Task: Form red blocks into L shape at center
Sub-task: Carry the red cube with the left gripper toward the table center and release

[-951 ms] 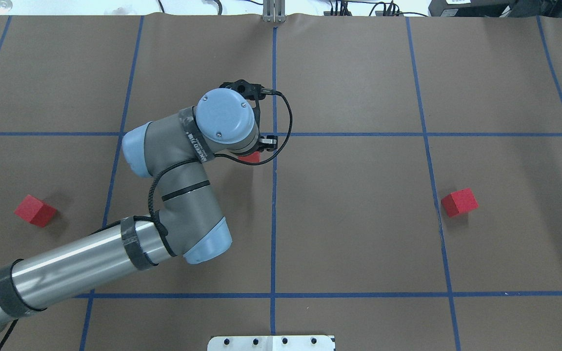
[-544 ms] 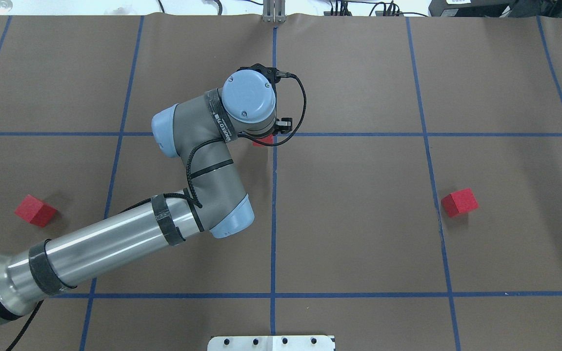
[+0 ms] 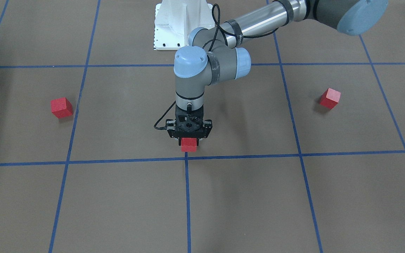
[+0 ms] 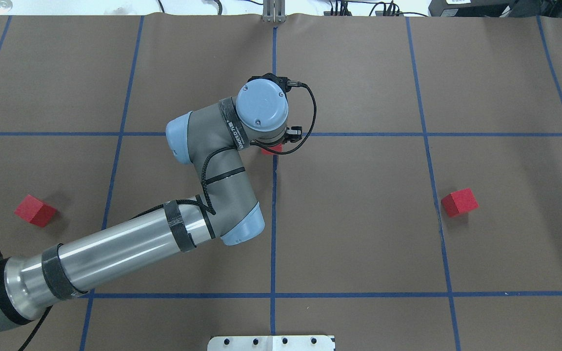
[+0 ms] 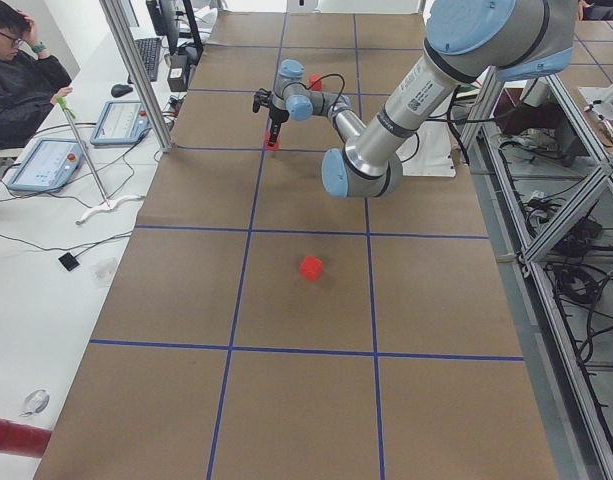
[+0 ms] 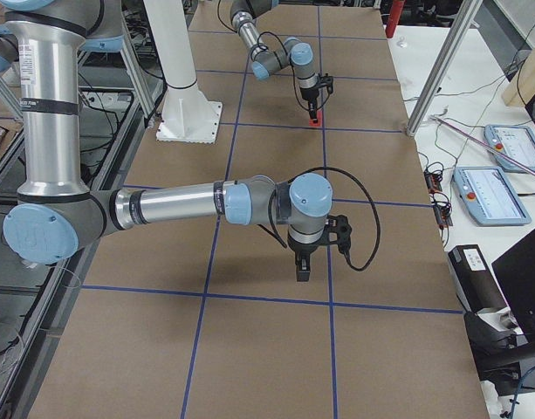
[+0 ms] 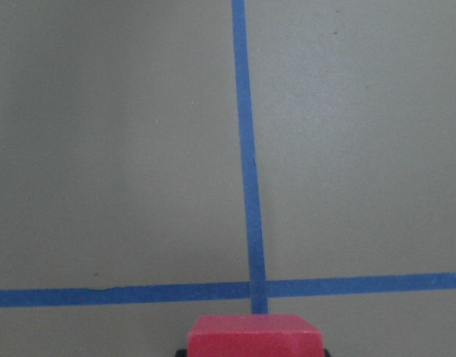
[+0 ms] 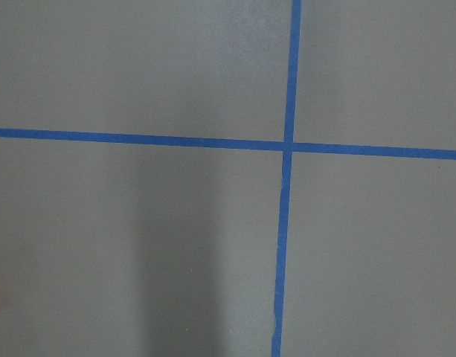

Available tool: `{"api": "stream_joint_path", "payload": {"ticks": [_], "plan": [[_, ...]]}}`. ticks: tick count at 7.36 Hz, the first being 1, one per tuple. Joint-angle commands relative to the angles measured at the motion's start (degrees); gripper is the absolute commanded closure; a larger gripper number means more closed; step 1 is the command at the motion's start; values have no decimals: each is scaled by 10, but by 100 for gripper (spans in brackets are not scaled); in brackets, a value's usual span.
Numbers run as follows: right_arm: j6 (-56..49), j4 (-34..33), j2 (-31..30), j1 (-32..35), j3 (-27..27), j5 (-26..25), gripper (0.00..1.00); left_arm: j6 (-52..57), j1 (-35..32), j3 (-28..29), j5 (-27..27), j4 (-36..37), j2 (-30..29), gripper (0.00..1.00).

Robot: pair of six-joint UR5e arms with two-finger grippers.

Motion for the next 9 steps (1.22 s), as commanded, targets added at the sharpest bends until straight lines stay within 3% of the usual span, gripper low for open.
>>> {"api": "stream_joint_path", "payload": {"ticks": [1, 2, 3, 4, 5, 7, 9], "plan": [[0, 0, 0, 0, 1, -1, 1, -2, 6, 10, 0, 0, -1, 100], [0, 0, 0, 0, 0, -1, 1, -9, 8, 10, 0, 0, -1, 100], [0, 0, 0, 0, 1, -1, 1, -8, 8, 10, -1, 0, -1, 78], [-1, 0, 0, 0, 0, -1, 1, -9, 9, 12, -1, -1, -1, 39], [-2, 0, 0, 0, 1, -2, 1, -10, 14, 13, 0, -2, -1, 23], [0, 0, 4, 0, 1, -1, 1, -9, 13, 10, -1, 1, -2, 1], [0, 0, 5, 0, 1, -2, 1, -7, -11, 1, -18, 19, -14, 1]]}}
